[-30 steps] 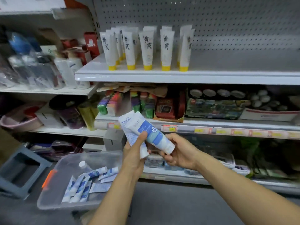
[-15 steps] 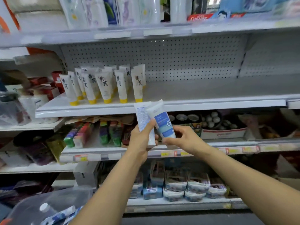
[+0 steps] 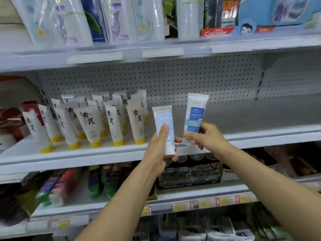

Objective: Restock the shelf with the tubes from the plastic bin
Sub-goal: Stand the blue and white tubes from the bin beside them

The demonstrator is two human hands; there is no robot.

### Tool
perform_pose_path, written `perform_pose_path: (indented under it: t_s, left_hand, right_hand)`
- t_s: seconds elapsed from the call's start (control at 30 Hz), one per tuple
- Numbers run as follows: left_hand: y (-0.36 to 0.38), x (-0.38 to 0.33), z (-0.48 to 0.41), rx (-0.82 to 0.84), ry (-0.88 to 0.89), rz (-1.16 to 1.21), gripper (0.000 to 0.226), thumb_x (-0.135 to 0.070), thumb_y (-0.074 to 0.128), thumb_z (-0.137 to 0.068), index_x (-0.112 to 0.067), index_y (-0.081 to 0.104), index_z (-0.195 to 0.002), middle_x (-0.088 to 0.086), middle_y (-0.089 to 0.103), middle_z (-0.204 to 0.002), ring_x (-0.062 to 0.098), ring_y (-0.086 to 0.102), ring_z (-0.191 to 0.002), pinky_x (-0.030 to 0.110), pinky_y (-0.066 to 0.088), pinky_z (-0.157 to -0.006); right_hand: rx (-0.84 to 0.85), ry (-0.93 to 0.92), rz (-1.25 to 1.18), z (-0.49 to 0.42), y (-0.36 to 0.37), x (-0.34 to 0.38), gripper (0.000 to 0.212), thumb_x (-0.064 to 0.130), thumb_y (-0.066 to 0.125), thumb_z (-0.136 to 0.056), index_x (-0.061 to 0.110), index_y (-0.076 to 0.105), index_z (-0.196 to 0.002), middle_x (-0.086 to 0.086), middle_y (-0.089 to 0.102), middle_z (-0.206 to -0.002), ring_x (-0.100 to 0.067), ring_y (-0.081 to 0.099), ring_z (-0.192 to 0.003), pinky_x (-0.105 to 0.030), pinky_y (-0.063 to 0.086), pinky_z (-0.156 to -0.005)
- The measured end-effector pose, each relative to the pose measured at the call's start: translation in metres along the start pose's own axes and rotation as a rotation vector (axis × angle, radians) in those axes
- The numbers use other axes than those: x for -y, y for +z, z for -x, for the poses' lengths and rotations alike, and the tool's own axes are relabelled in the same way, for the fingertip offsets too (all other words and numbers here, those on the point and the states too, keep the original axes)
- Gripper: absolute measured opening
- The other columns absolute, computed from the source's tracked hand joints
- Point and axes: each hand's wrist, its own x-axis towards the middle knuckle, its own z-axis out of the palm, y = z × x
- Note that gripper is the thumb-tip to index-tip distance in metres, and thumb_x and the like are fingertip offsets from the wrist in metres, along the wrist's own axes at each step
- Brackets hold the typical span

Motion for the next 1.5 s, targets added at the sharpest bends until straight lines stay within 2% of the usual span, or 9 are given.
perform_pose_path:
  t_s: [0.27,0.53,0.6,0.73,0.87,1.07,1.23,1.4,1.5]
  left_hand:
    - [0.003,-0.011,-0.058,-0.095,-0.025,-0.068,0.032,-0.045,0.051,-0.095,-0.015,0.05,-0.103,0.009,0.063,-0.071,0.018,0.05,-0.049,0.026,0.044,-0.042]
    - [0.006,-0.019,-0.095,-0.167,-0.09,-0.109,0.035,-0.034,0.068,-0.087,-0.01,0.055,-0.109,0.01,0.067,-0.081,0.018,0.056,-0.053,0.024,0.045,-0.041]
    - [0.01,-0.02,-0.105,-0.182,-0.072,-0.091,0.035,-0.032,0.07,-0.085,-0.01,0.058,-0.11,0.009,0.068,-0.079,0.019,0.057,-0.056,0.023,0.045,-0.039]
    - [0.019,-0.021,-0.124,-0.224,-0.019,-0.094,0.021,-0.026,0.066,-0.089,-0.014,0.056,-0.103,0.007,0.065,-0.074,0.018,0.057,-0.056,0.022,0.045,-0.039]
    - [0.025,-0.021,-0.137,-0.268,-0.019,-0.139,0.012,-0.026,0.063,-0.091,-0.018,0.056,-0.088,0.005,0.064,-0.072,0.016,0.057,-0.055,0.026,0.048,-0.049]
    - [0.024,-0.023,-0.152,-0.294,-0.014,-0.104,0.01,-0.026,0.065,-0.089,-0.018,0.059,-0.091,0.005,0.067,-0.073,0.015,0.06,-0.054,0.029,0.049,-0.051]
    - [0.028,-0.02,-0.159,-0.304,-0.01,-0.108,0.014,-0.028,0.063,-0.091,-0.017,0.058,-0.097,0.006,0.067,-0.074,0.012,0.06,-0.048,0.025,0.048,-0.044]
    - [0.032,-0.017,-0.164,-0.303,-0.036,-0.063,0.025,-0.042,0.047,-0.098,-0.018,0.057,-0.102,0.008,0.067,-0.077,0.018,0.058,-0.056,0.029,0.049,-0.052]
    - [0.034,-0.016,-0.165,-0.313,-0.039,-0.004,0.037,-0.044,0.034,-0.101,-0.016,0.058,-0.103,0.009,0.066,-0.079,0.019,0.057,-0.062,0.03,0.047,-0.054]
  right_hand:
    - [-0.041,0.018,0.155,-0.082,-0.002,-0.008,0.031,0.014,0.079,-0.075,0.016,0.064,-0.102,0.002,0.066,-0.082,-0.006,0.053,-0.057,-0.017,0.038,-0.048]
    - [0.033,-0.053,0.271,-0.167,0.004,-0.027,0.035,0.016,0.08,-0.073,0.015,0.064,-0.103,-0.004,0.069,-0.097,-0.021,0.067,-0.089,-0.034,0.055,-0.079]
    - [0.022,-0.068,0.271,-0.188,0.007,-0.031,0.033,0.014,0.08,-0.071,0.016,0.064,-0.1,-0.005,0.069,-0.096,-0.021,0.067,-0.088,-0.031,0.052,-0.077]
    - [0.022,-0.039,0.297,-0.229,0.015,-0.04,0.045,0.014,0.081,-0.07,0.01,0.063,-0.111,-0.007,0.067,-0.102,-0.02,0.063,-0.09,-0.024,0.046,-0.071]
    - [0.026,-0.027,0.317,-0.257,0.021,-0.045,0.049,0.013,0.081,-0.071,0.009,0.06,-0.116,-0.01,0.066,-0.111,-0.025,0.063,-0.101,-0.033,0.05,-0.088]
    - [0.105,-0.024,0.352,-0.279,0.028,-0.052,0.054,0.014,0.08,-0.072,0.007,0.056,-0.12,-0.012,0.064,-0.116,-0.026,0.061,-0.105,-0.032,0.047,-0.087]
    - [0.113,-0.044,0.381,-0.282,0.029,-0.054,0.054,0.016,0.079,-0.073,0.01,0.055,-0.12,-0.011,0.063,-0.118,-0.026,0.061,-0.106,-0.035,0.048,-0.09]
    - [0.164,-0.023,0.376,-0.276,0.021,-0.056,0.061,0.016,0.077,-0.078,0.009,0.044,-0.129,-0.011,0.054,-0.13,-0.026,0.054,-0.116,-0.034,0.043,-0.092]
    - [0.059,-0.084,0.367,-0.26,0.009,-0.051,0.06,0.022,0.072,-0.083,0.008,0.039,-0.132,-0.012,0.05,-0.125,-0.025,0.054,-0.11,-0.036,0.046,-0.091]
